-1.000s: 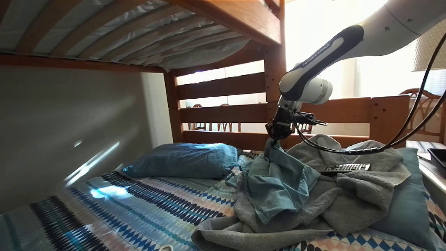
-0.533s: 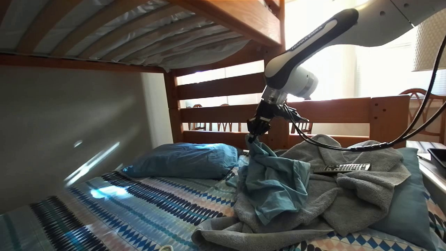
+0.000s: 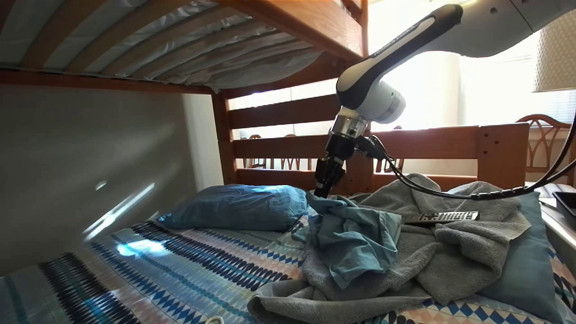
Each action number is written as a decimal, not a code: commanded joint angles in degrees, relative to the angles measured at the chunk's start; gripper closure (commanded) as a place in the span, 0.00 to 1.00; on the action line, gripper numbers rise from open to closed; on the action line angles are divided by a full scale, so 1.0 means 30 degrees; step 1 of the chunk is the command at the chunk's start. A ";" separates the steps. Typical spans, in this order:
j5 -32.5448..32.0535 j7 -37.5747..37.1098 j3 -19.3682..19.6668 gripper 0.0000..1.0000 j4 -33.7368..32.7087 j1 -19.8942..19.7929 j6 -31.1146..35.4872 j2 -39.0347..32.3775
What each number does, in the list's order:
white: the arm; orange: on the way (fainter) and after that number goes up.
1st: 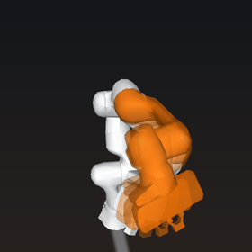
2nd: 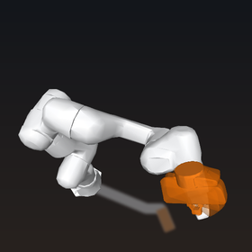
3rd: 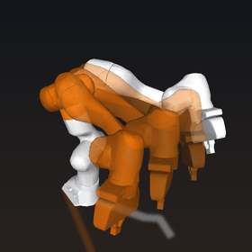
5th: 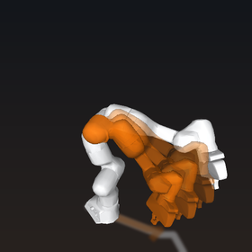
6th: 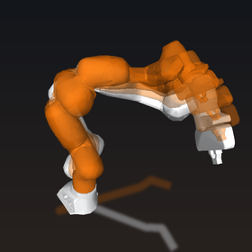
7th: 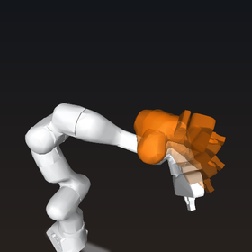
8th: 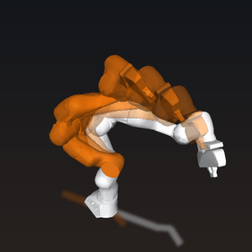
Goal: Fold the blue towel on the bed
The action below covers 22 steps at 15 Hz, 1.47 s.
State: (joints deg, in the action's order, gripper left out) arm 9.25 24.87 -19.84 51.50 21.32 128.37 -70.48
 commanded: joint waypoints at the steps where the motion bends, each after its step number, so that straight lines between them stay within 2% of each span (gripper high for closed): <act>1: -0.0059 0.0312 0.0024 0.31 0.0078 -0.0232 -0.0635 0.0239; 5: -0.0048 -0.2099 0.1892 0.03 -0.0238 -0.0660 0.1835 -0.0037; 9: -0.0308 -0.4452 0.4517 0.00 0.0479 -0.1534 0.1834 -0.0075; 12: -0.0054 -0.5682 0.5635 0.00 0.1469 -0.2056 -0.0125 0.0150; 17: 0.0303 -0.5666 0.5285 0.00 0.2537 -0.2334 -0.2807 0.0495; 22: 0.0382 -0.4745 0.4450 0.00 0.2674 -0.2407 -0.3167 0.0482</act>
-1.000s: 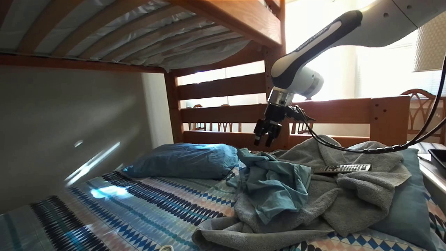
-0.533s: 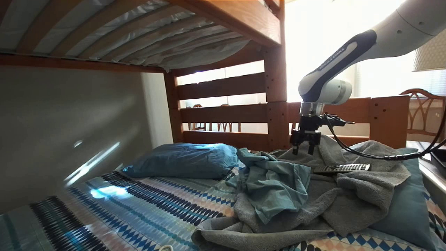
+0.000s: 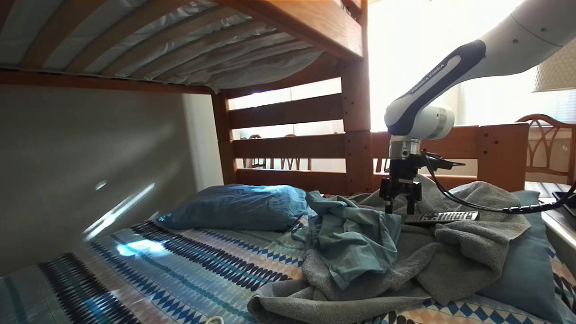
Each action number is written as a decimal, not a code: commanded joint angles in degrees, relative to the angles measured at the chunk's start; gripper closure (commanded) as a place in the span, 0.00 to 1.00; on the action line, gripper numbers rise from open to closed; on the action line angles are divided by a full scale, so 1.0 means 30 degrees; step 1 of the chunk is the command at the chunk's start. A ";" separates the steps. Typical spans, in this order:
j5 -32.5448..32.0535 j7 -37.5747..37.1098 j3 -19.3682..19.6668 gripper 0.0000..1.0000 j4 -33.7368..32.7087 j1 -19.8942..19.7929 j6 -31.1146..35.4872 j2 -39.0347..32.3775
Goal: Fold the blue towel on the bed
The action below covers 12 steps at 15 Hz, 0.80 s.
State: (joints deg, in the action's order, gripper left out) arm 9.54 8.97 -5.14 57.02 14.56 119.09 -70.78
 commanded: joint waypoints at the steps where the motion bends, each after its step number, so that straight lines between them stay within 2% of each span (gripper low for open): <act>1: 0.0226 0.0994 -0.0625 0.00 0.0569 -0.0240 0.0106 0.0321; 3: 0.0371 0.1456 -0.0990 0.00 0.0064 -0.0453 0.0117 -0.0125; 4: 0.0397 0.2153 -0.1237 0.25 -0.0039 -0.0606 0.0581 -0.0323; 5: 0.0358 0.2385 -0.1311 0.26 -0.0324 -0.0654 0.0494 -0.0572; 11: 0.0120 0.3349 -0.1399 0.70 -0.0483 -0.0774 0.1247 -0.0917; 12: 0.0091 0.3074 -0.1259 0.27 -0.0425 -0.0712 0.1197 -0.0827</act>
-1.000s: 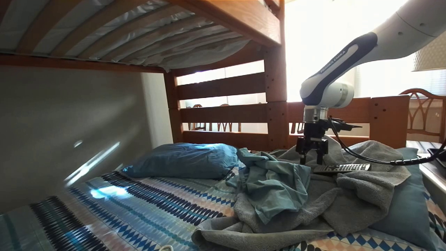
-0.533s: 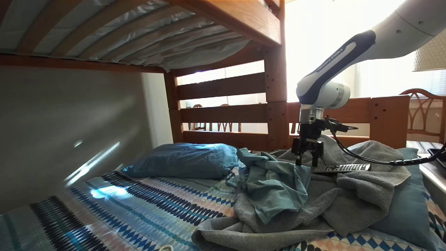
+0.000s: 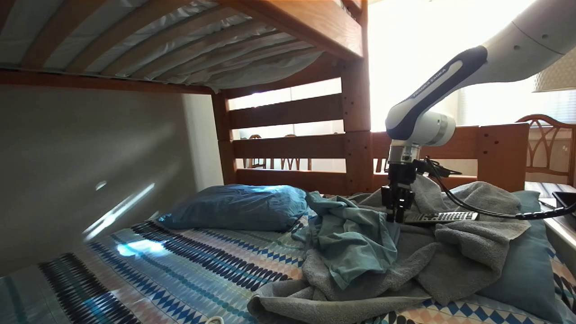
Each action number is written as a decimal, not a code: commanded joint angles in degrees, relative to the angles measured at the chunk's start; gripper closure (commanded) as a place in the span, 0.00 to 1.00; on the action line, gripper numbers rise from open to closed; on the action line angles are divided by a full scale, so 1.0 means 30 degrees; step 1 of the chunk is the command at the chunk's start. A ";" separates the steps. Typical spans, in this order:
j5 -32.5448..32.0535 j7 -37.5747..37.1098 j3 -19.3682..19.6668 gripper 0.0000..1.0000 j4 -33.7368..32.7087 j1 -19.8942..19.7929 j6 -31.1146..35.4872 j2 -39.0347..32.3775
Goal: Fold the blue towel on the bed
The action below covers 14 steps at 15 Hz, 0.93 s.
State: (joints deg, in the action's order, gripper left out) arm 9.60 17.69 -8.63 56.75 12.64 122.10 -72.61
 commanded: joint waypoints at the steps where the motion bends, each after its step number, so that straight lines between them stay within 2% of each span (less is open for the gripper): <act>1: -0.0029 -0.0447 0.0241 0.31 -0.0040 0.0109 0.0738 0.0015; 3: -0.0065 -0.0875 0.0568 0.23 0.0271 0.0200 0.1935 0.0243; 6: -0.0256 -0.1283 0.1077 0.02 0.0215 0.0483 0.3304 0.0324; 13: 0.0036 -0.1763 0.1000 0.00 -0.0184 0.0629 0.2527 -0.0159; 14: 0.0103 -0.1765 0.0906 0.02 -0.0205 0.0590 0.2356 -0.0175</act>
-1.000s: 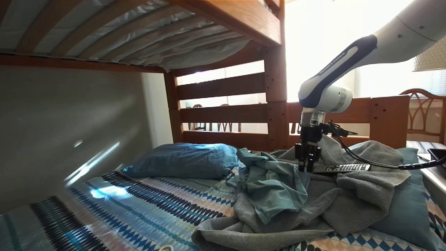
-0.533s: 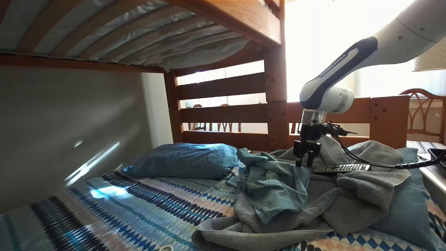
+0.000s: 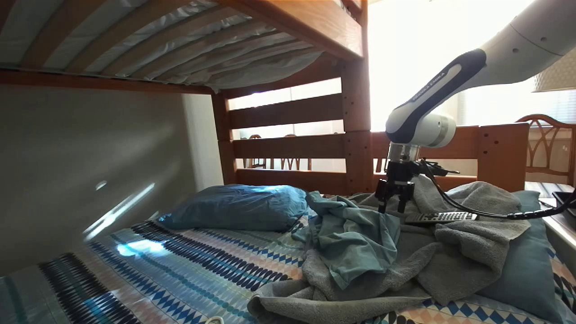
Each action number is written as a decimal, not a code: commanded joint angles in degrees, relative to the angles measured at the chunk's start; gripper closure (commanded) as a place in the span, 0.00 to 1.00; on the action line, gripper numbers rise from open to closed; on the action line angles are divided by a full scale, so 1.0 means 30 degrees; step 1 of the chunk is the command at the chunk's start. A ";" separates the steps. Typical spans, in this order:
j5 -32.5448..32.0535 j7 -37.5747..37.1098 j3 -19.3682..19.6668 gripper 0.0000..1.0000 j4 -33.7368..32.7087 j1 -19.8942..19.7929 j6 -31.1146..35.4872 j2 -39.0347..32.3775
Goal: Fold the blue towel on the bed
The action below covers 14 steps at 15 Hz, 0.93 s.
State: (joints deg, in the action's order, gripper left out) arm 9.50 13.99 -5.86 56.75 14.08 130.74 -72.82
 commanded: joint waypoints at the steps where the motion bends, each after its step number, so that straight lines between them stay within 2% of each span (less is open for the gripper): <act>1: 0.0169 -0.0523 -0.0084 0.27 -0.0182 0.0090 -0.0616 -0.0081; 3: 0.0209 -0.0433 -0.0198 0.28 -0.0090 0.0040 -0.0748 -0.0026; 11: 0.0214 -0.0455 -0.0215 0.86 -0.0034 0.0013 -0.0657 -0.0015; 13: 0.0216 -0.0488 -0.0206 0.99 -0.0046 0.0020 -0.0656 -0.0012; 14: 0.0217 -0.0495 -0.0203 1.00 -0.0039 0.0020 -0.0650 -0.0007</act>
State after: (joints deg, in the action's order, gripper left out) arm 9.55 13.50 -6.18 56.77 14.23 129.57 -72.86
